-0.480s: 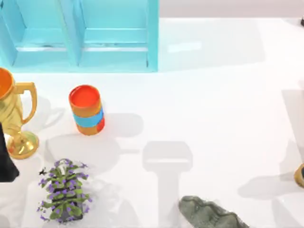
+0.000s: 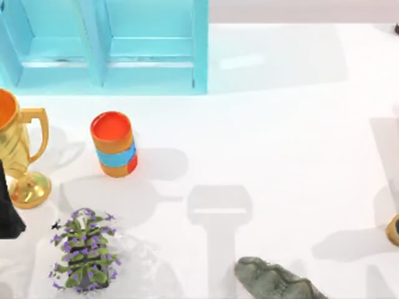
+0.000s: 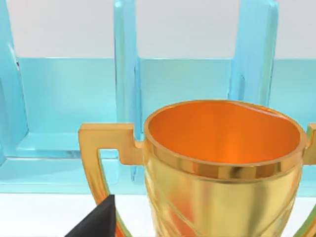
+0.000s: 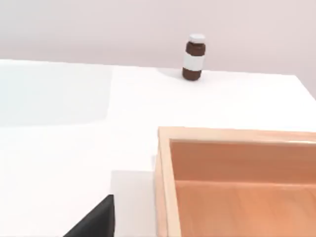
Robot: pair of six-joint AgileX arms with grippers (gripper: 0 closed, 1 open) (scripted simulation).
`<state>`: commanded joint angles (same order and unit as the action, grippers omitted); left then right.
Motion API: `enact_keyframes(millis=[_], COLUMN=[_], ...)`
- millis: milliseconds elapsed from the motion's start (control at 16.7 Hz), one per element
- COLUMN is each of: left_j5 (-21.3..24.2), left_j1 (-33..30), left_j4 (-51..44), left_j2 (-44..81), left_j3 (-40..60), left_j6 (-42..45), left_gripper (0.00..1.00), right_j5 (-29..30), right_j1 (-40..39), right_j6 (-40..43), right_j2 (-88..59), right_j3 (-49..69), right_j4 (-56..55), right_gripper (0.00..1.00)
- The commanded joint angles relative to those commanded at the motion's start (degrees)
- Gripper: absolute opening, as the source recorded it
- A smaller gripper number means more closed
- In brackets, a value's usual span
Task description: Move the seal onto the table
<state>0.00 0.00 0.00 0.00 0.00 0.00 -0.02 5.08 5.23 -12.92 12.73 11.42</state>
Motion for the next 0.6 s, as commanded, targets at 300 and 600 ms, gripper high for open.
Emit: enact_keyframes(millis=[300,600], left_j5=[0.0,0.0], left_j1=[0.0,0.0], left_j4=[0.0,0.0], left_j2=[0.0,0.0], left_j3=[0.0,0.0], left_j6=[0.0,0.0], left_gripper=[1.0,1.0], right_j5=[-0.06,-0.1], right_j1=[7.78,15.95], right_j6=[7.71,15.57], right_j2=[-26.92,-57.68], right_j3=[21.21,41.8], right_j4=[19.88,41.05], right_gripper=[1.0,1.0])
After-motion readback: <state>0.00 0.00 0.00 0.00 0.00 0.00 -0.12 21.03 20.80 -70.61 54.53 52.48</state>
